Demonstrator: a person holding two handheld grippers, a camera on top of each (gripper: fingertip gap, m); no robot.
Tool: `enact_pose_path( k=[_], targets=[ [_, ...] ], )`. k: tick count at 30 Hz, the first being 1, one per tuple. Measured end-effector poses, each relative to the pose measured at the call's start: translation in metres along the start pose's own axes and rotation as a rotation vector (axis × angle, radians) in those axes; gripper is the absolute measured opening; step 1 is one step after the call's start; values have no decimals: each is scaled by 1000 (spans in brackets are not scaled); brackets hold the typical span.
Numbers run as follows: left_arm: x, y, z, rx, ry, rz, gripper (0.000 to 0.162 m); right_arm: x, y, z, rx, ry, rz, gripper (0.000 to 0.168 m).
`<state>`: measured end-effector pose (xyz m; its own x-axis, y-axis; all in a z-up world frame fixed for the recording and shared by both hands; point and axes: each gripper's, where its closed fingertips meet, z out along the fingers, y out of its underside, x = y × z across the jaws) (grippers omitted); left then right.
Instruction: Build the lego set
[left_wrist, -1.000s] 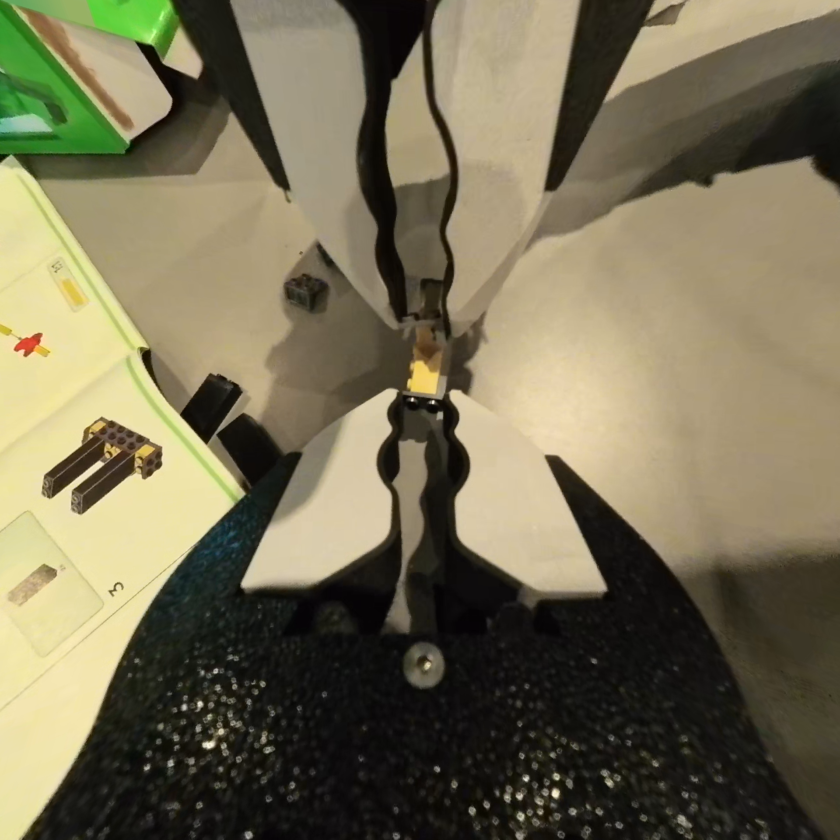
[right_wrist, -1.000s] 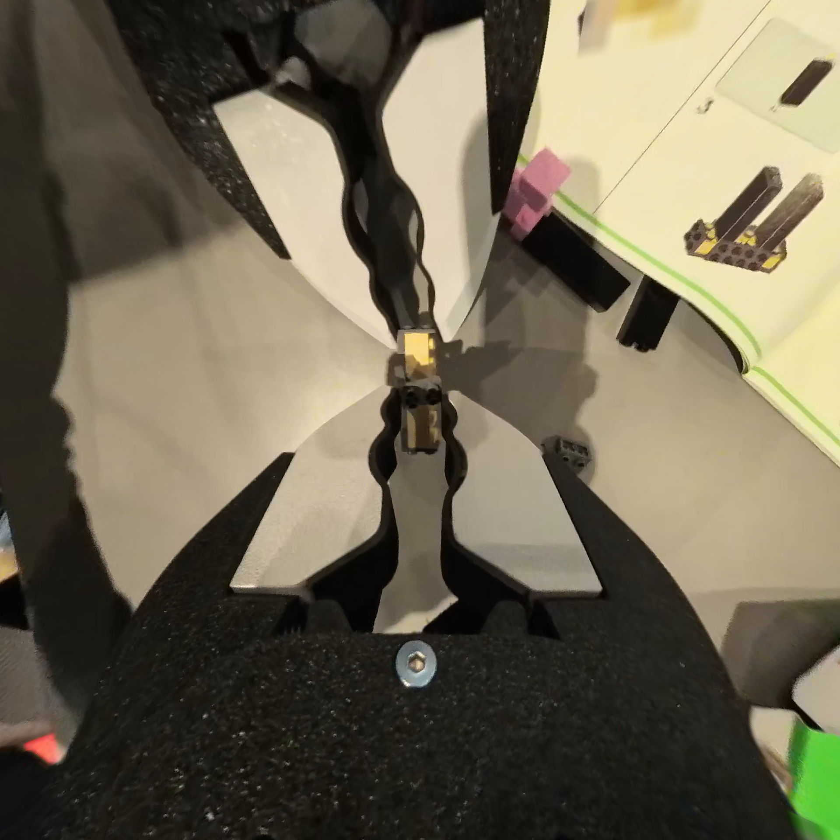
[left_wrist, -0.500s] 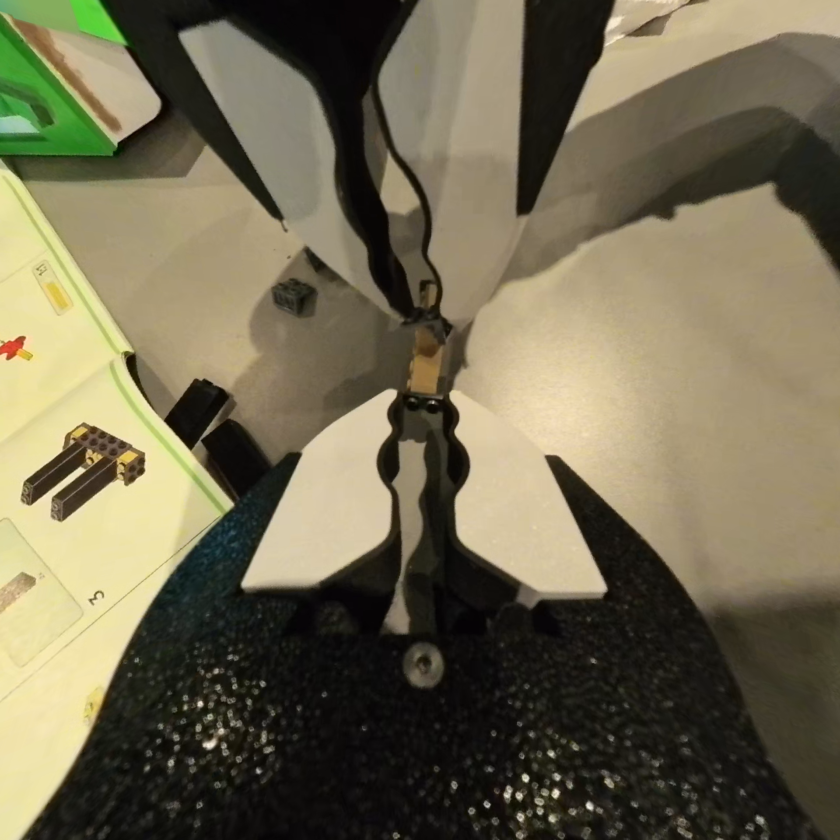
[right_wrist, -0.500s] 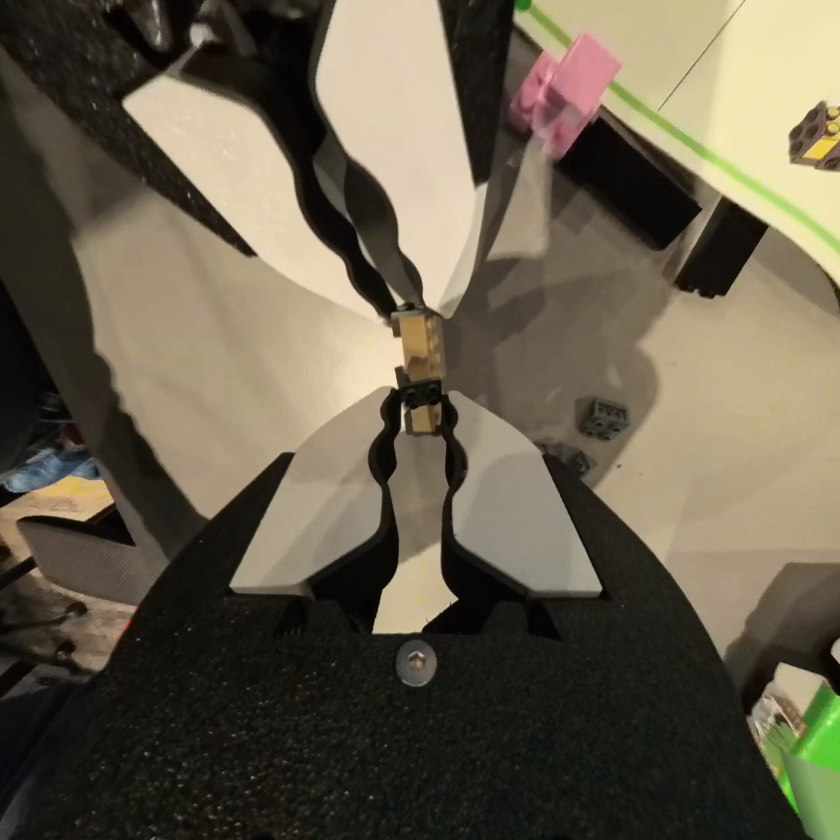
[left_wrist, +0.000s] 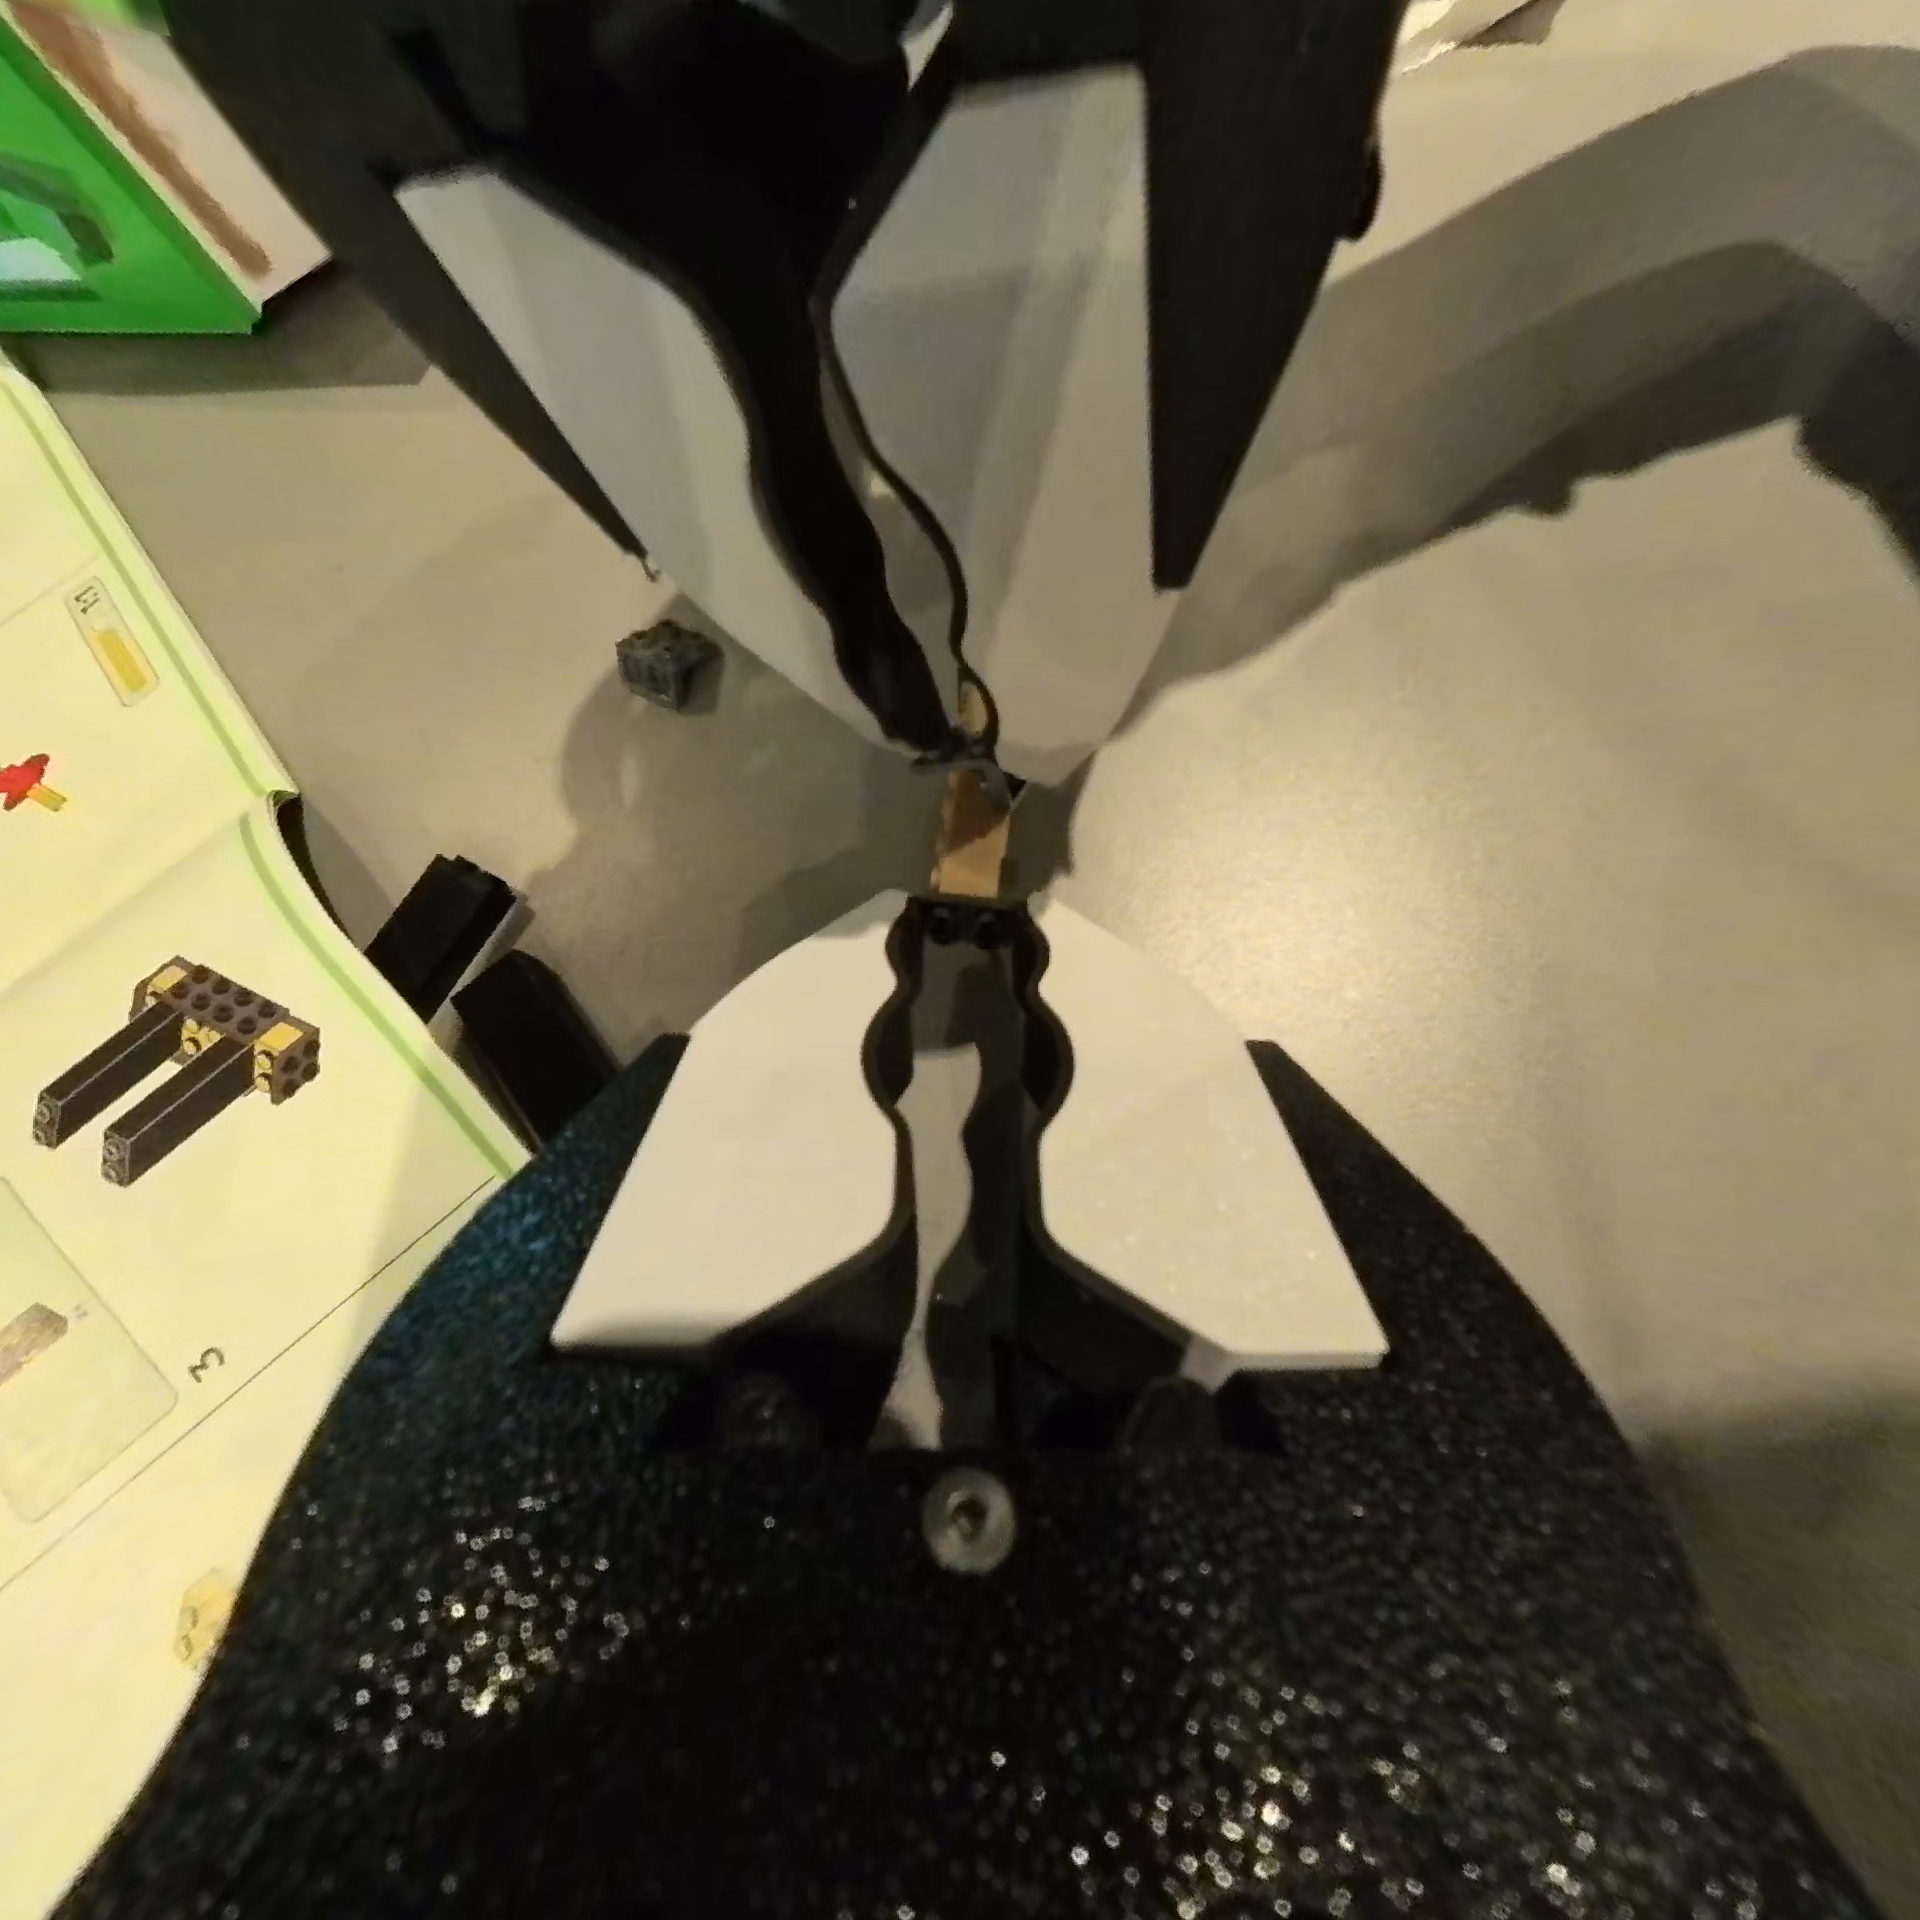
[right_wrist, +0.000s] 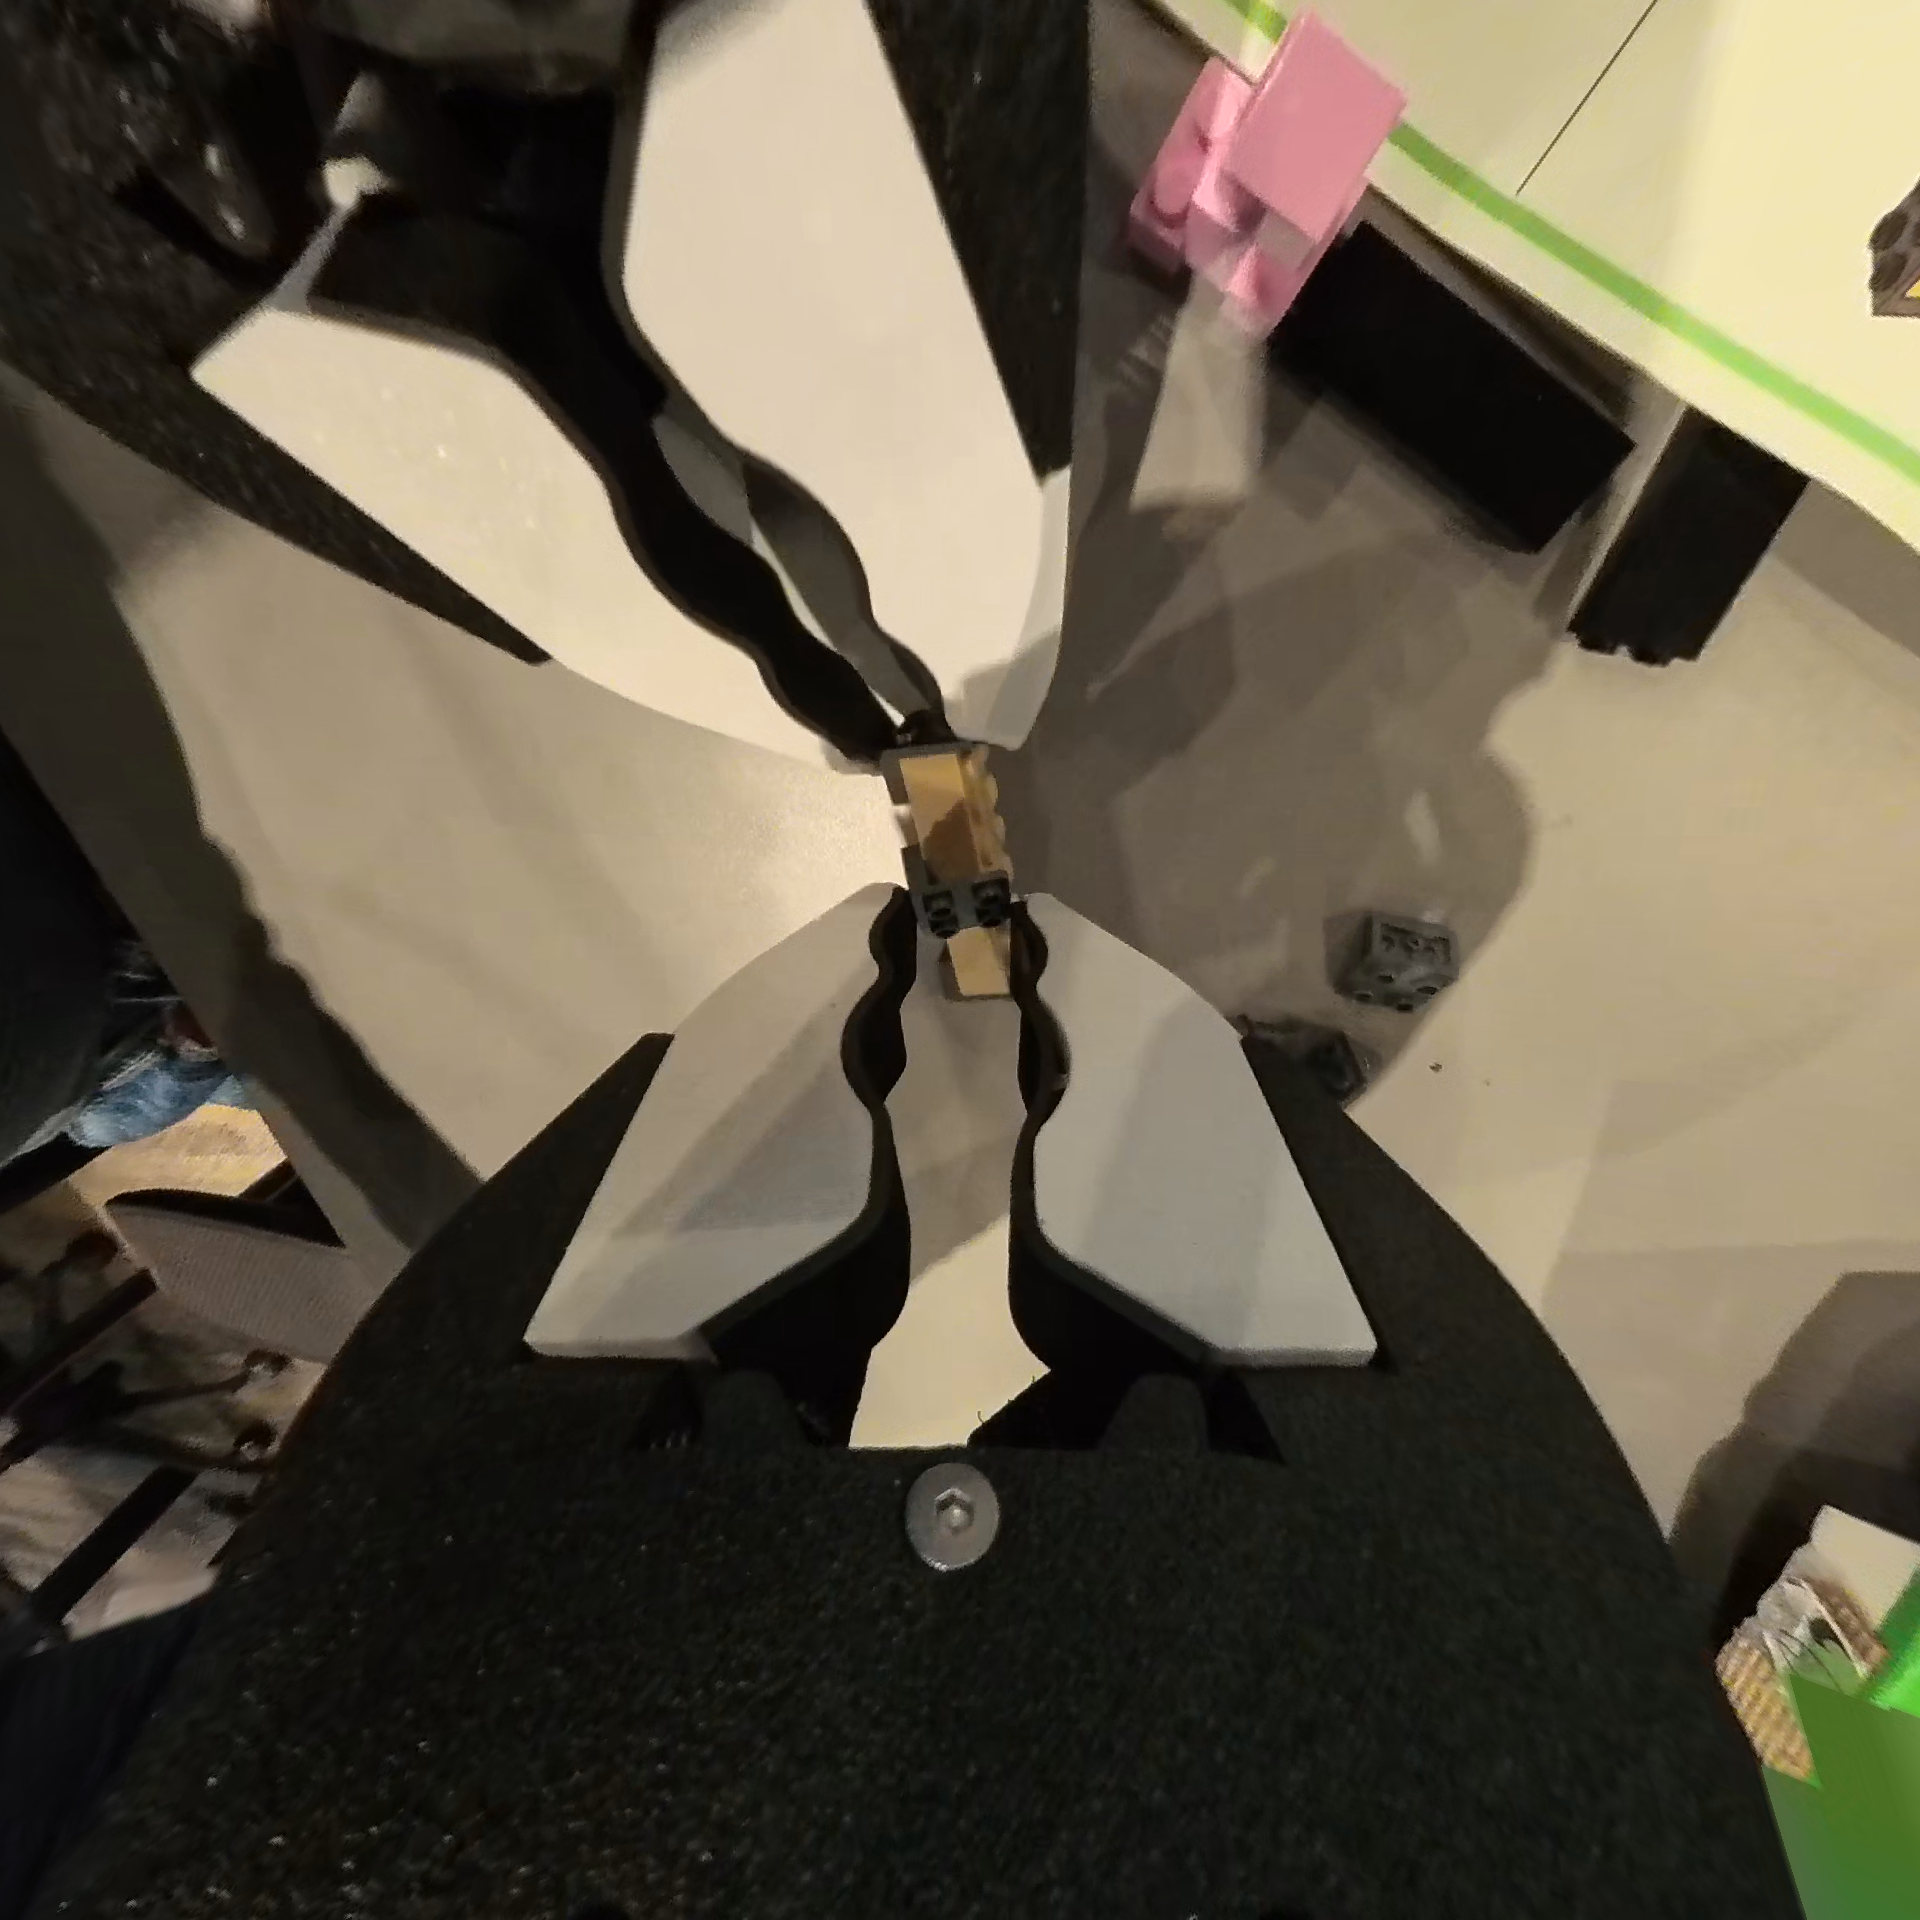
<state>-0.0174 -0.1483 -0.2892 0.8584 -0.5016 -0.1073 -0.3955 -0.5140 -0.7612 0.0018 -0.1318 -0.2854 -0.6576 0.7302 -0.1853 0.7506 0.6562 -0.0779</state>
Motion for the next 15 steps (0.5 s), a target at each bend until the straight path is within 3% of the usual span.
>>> enact_pose_path(
  k=[9,15],
  targets=[
    [-2,-3,-2,18,-2,-8,16,0,-2,6,-59,11,6,19],
    [-1,-3,-2,26,4,-13,16,-2,-1,5,7,27,-1,19]
  ],
)
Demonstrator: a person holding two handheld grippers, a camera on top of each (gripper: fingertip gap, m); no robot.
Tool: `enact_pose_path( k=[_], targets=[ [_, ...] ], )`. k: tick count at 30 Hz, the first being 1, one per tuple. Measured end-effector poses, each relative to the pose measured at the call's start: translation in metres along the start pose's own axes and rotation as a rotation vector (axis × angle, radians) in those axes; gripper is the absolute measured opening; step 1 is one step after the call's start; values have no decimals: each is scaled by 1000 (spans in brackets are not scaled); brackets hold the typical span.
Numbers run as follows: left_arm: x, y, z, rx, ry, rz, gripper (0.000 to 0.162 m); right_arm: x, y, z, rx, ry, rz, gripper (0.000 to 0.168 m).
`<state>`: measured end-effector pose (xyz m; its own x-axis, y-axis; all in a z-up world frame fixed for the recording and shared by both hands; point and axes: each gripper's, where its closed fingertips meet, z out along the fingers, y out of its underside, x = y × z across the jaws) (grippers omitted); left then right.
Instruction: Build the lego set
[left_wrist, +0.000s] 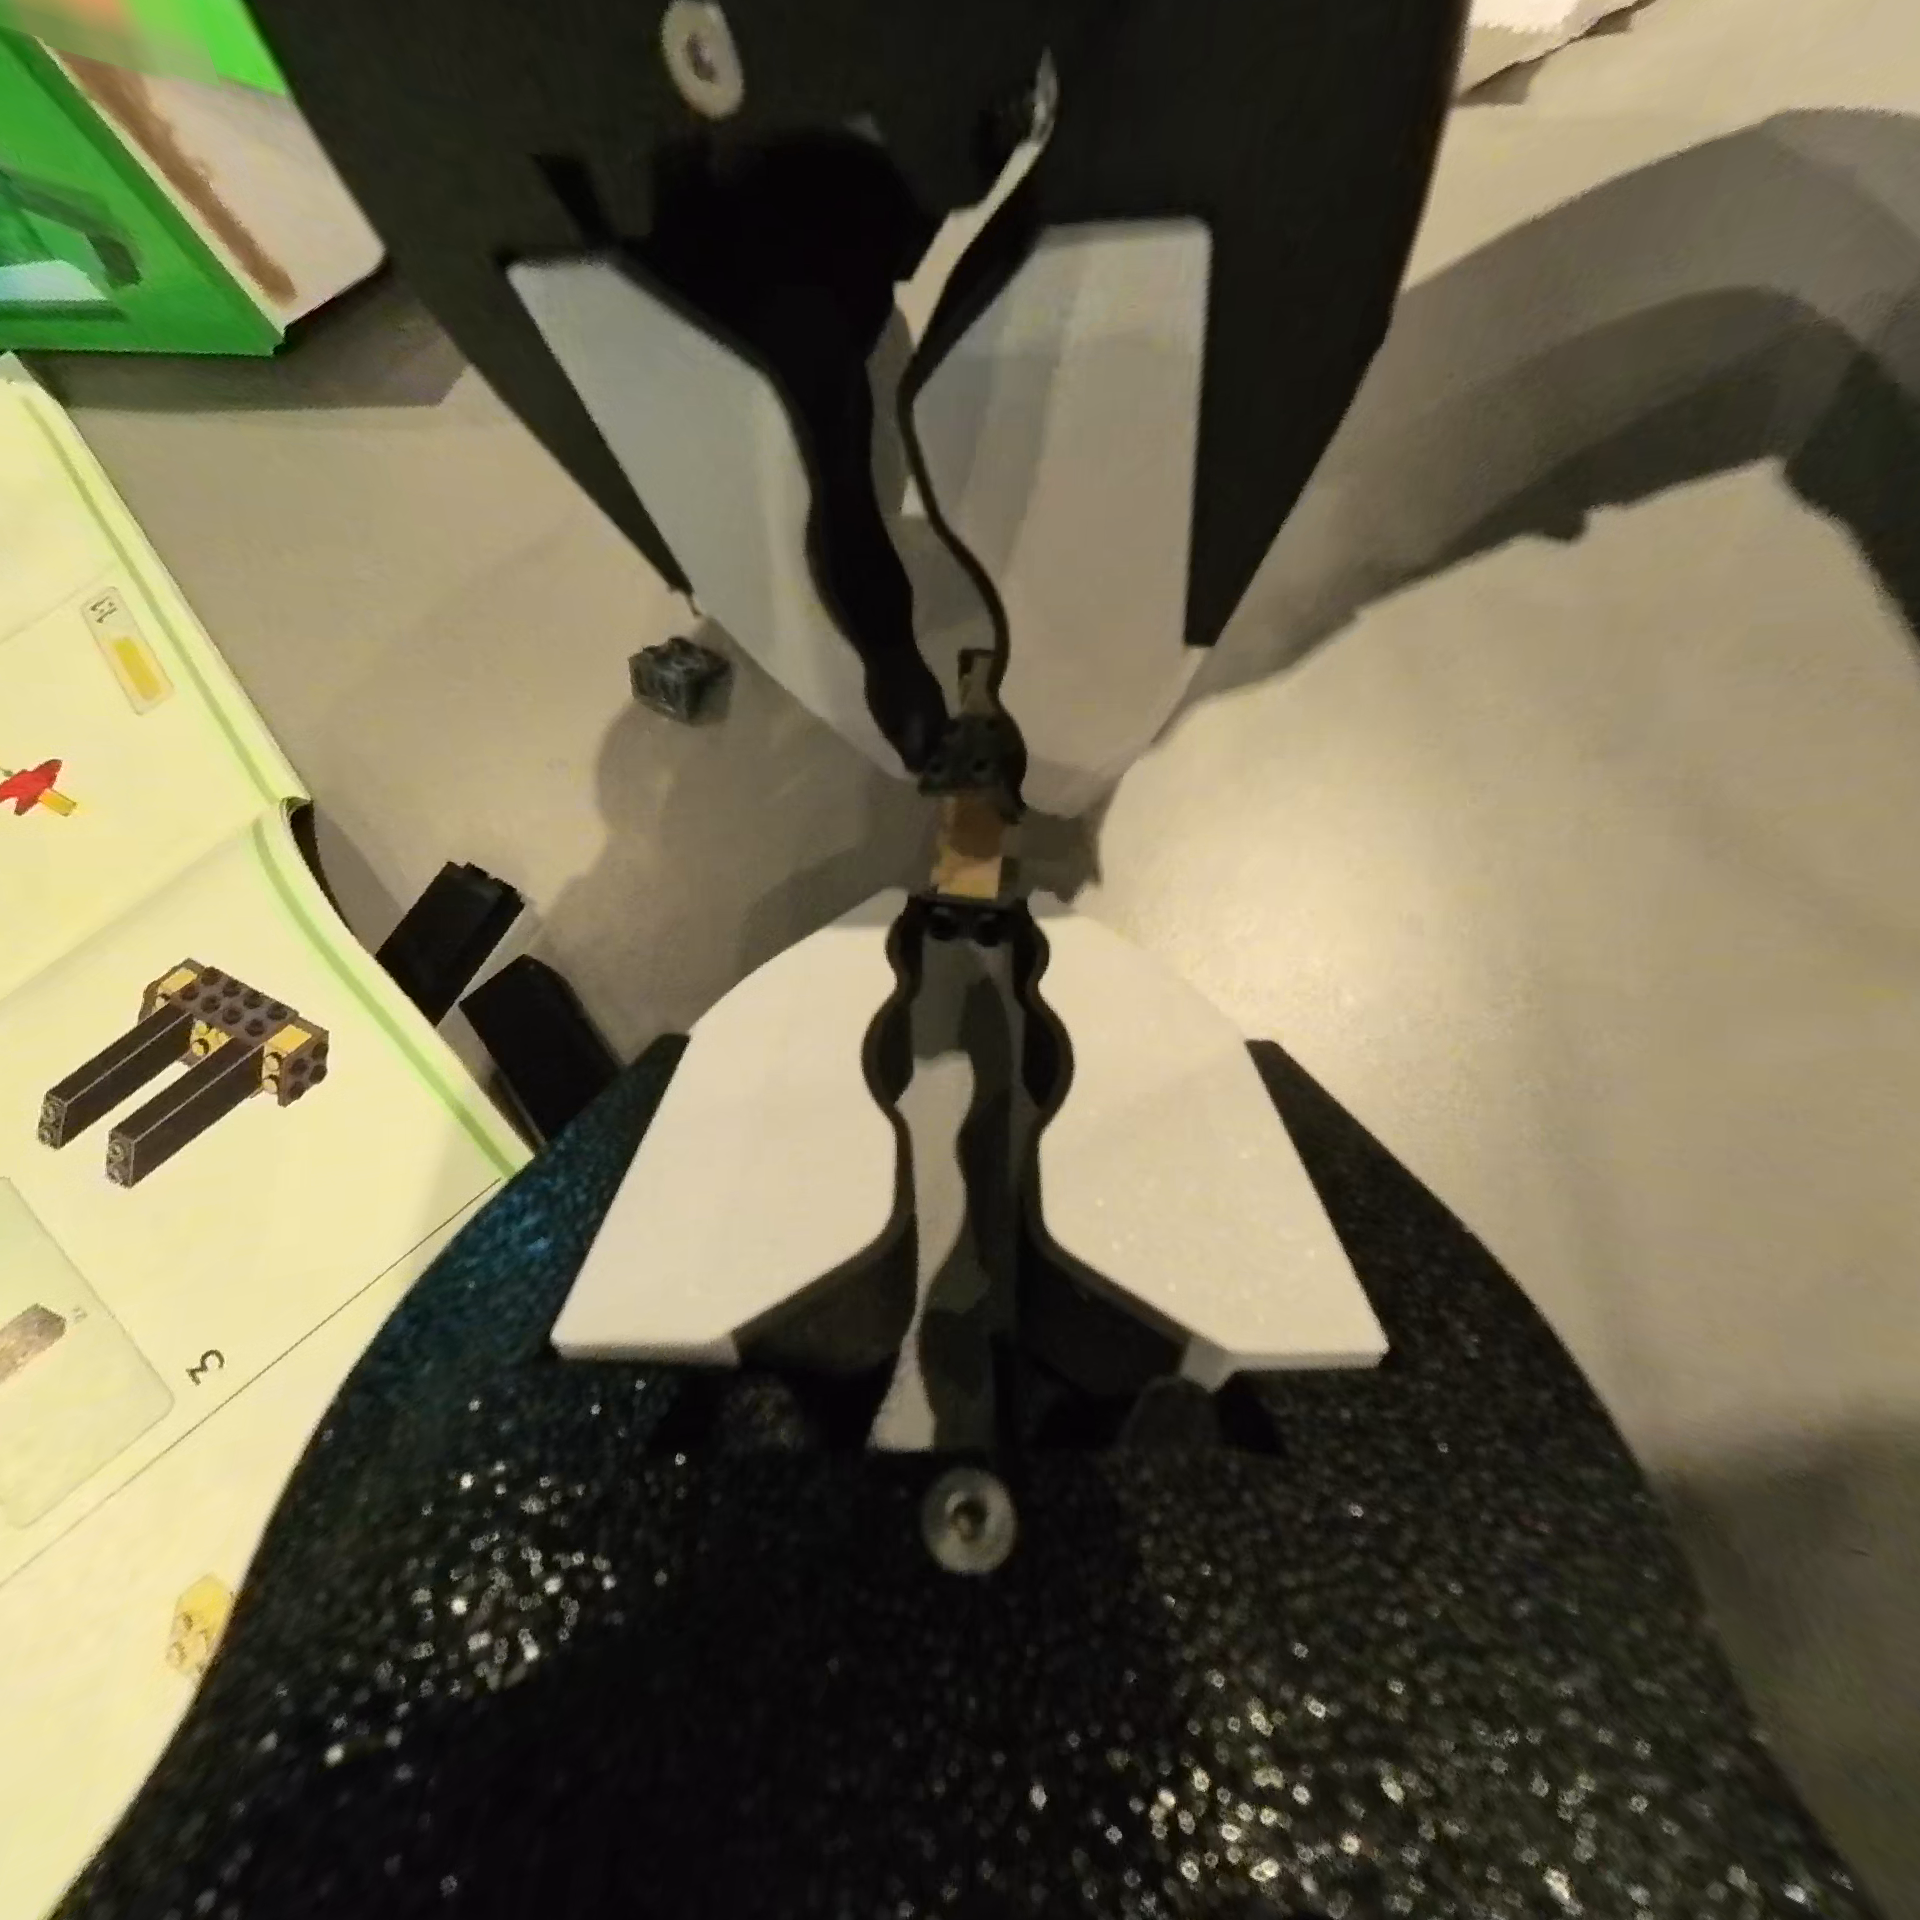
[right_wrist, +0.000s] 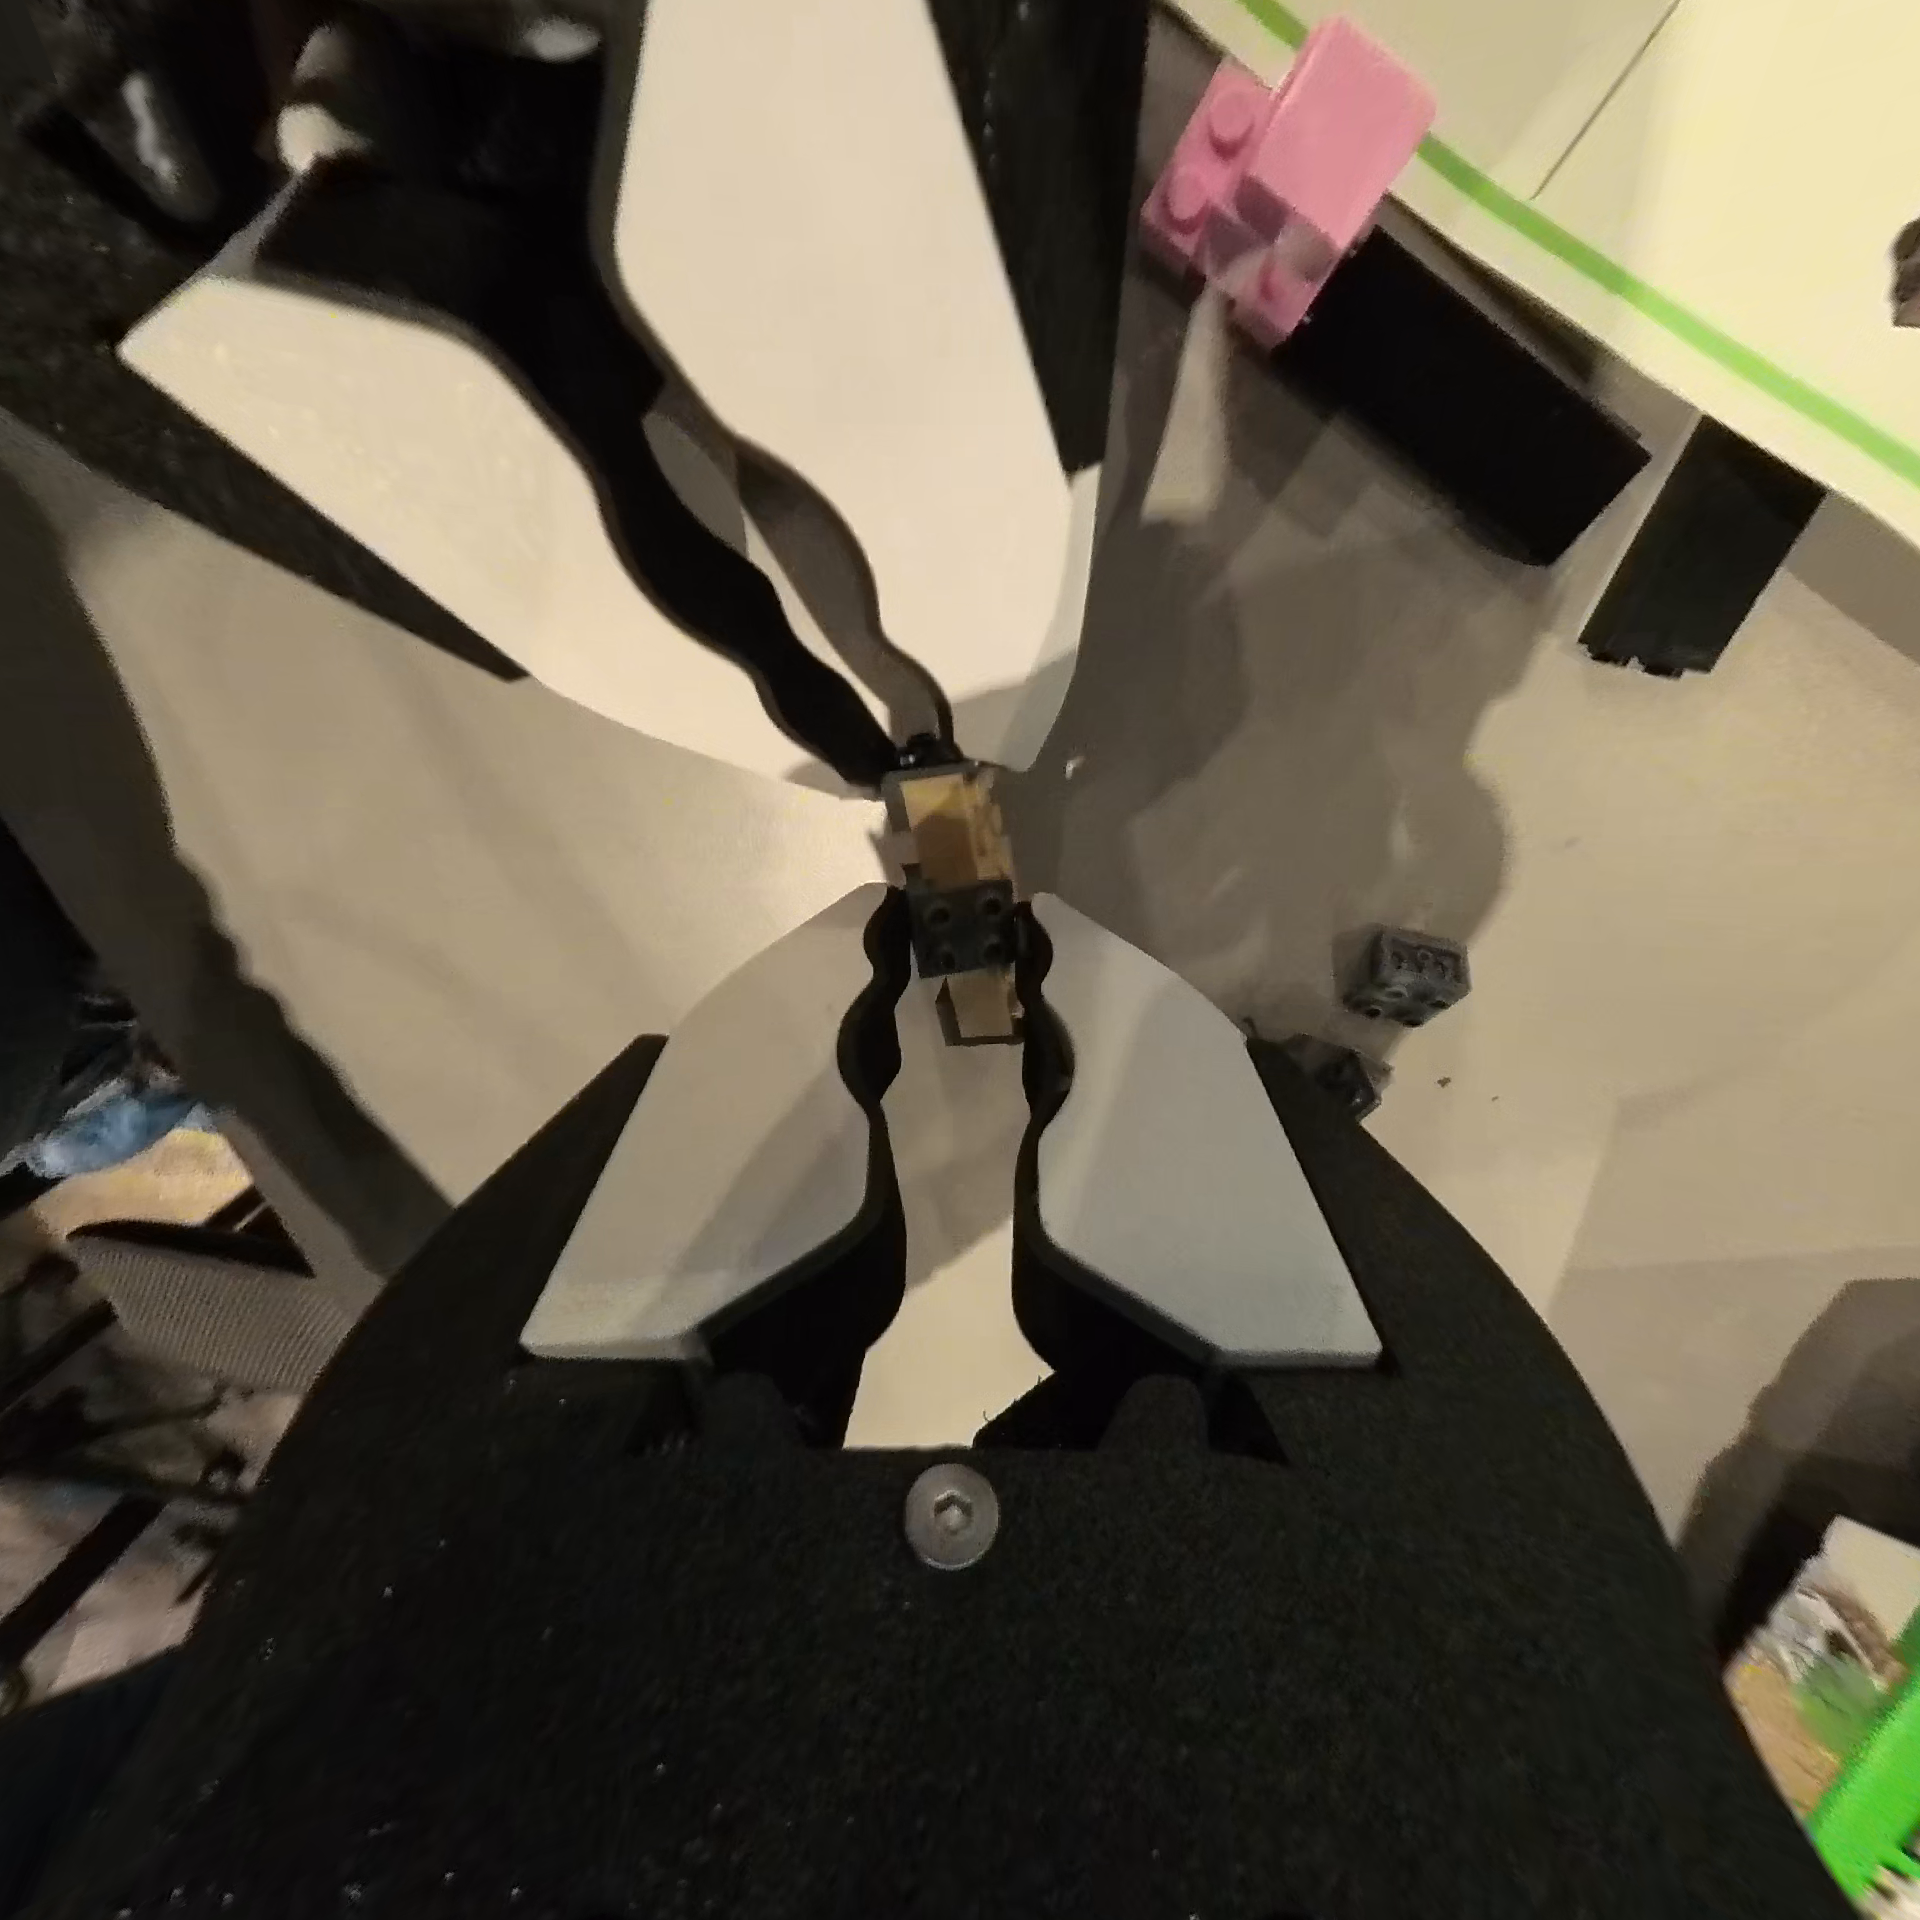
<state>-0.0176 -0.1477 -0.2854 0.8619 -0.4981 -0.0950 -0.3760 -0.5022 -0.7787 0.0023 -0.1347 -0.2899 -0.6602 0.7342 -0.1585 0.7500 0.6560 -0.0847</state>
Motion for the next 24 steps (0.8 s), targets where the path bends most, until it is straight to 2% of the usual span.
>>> enact_pose_path(
  k=[18,21,24],
  targets=[
    [0,0,1,5,-1,-8,16,-1,-4,-6,76,56,11,24],
    [-3,2,0,1,-12,-12,16,2,2,-14,136,90,33,24],
    [-8,3,-3,2,-33,-15,16,-1,9,-27,281,111,37,24]
  ],
)
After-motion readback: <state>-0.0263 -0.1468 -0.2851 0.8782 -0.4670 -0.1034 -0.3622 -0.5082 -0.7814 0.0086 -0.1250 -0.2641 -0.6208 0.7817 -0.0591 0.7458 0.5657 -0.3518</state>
